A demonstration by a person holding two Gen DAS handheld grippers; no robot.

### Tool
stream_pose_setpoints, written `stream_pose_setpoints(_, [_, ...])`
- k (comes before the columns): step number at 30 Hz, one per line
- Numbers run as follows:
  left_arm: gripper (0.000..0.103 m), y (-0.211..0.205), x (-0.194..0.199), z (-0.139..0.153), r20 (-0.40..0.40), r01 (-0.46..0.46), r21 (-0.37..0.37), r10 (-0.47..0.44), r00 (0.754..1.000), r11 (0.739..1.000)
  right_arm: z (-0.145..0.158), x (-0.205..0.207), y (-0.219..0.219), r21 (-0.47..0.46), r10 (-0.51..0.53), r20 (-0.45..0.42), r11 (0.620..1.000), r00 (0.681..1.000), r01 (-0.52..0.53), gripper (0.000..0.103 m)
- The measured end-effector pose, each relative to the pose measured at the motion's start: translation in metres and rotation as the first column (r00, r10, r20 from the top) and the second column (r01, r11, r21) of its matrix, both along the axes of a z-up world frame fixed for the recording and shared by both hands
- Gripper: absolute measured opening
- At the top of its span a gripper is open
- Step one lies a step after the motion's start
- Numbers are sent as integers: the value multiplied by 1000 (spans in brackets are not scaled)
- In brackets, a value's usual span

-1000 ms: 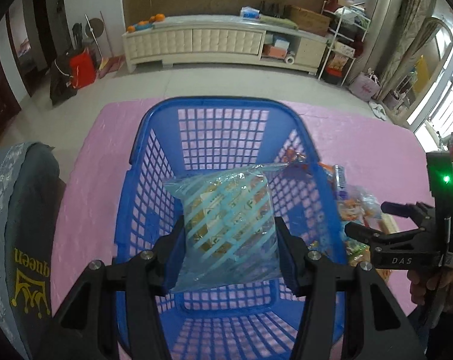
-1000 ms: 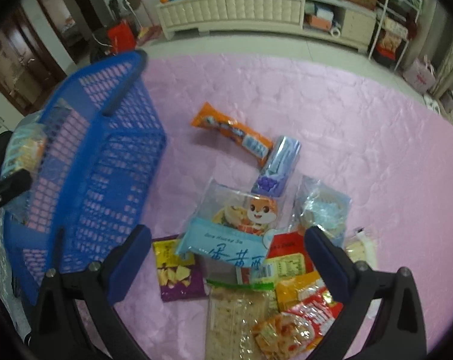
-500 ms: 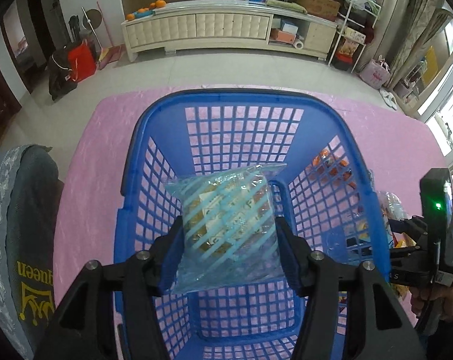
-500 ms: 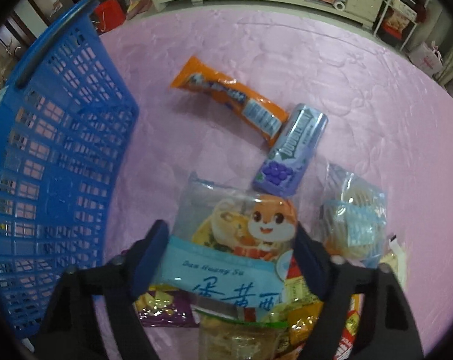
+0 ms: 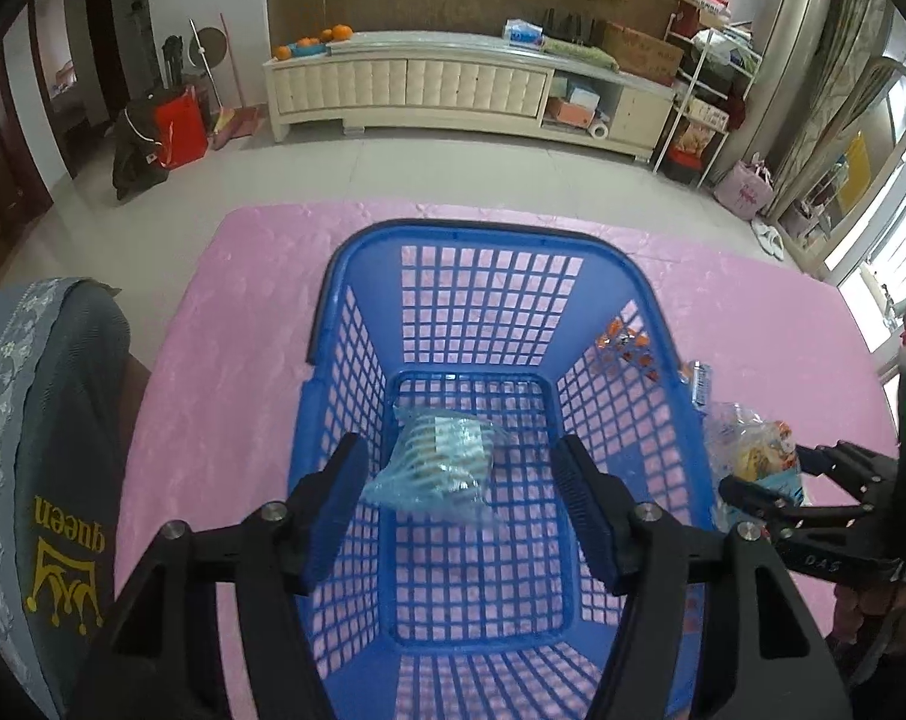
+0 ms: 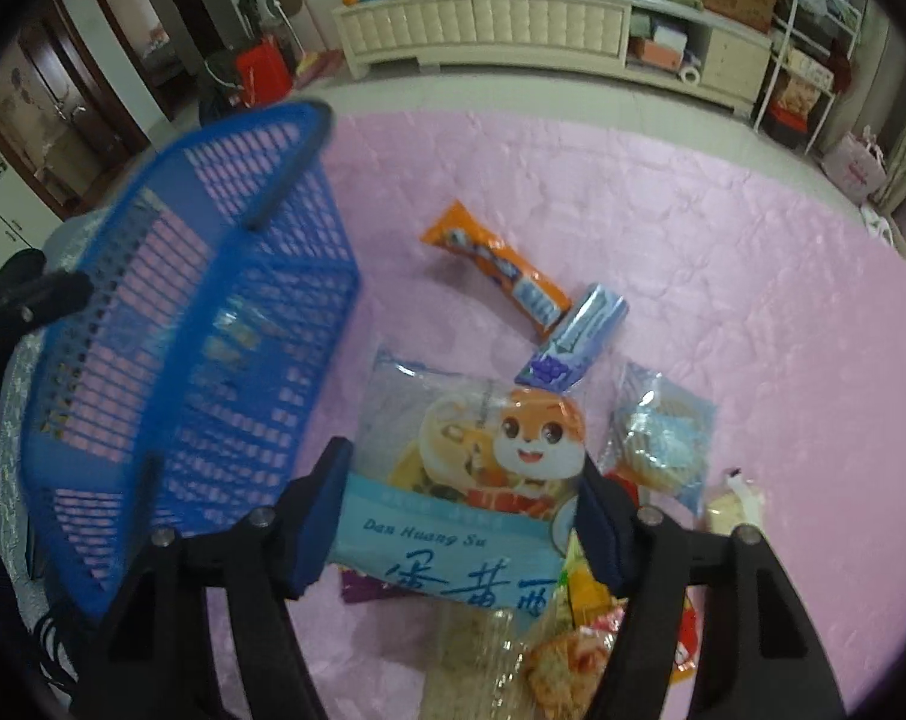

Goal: Organize snacks
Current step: 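Carry the cartoon-printed bag with the right tool into the basket and release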

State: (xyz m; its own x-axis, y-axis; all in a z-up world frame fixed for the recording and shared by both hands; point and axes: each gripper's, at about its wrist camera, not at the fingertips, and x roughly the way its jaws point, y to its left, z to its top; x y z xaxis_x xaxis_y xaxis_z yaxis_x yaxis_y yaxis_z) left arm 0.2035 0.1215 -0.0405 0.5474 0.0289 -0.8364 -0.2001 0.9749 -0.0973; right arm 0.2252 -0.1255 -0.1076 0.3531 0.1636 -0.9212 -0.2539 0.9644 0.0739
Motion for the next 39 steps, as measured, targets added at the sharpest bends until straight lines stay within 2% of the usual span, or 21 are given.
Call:
stream_pose_setpoints(7, [62,-7,-42,27,42,7,-1,-7,999,1000,50,-26,11,44,6,81,999,997,-10,73])
stream_pose_setpoints(18, [68,-17,-74,63,118,32,26,-34,992,999,94,-33,34,97,61,150,992,987,-76,73])
stream_pose_setpoints(22, [69,-14,-77,66,122,38,4,-38,992,999,105,-30,44,110,95,160,987,983,-114,73])
stream_pose_setpoints(27, [69,-9,-76,68,109,30,57,-36,993,998,107,-16,65,95,146,163,982,976,-162,73])
stream_pose_setpoints(34, [69,9,-64,58,85,17,60,-22,996,998,101,8,100,90,192,141,975,971,-205,73])
stream_pose_setpoints(39, [69,23,-46,44,60,7,33,-9,998,999,88,25,120,62,205,114,975,972,-213,73])
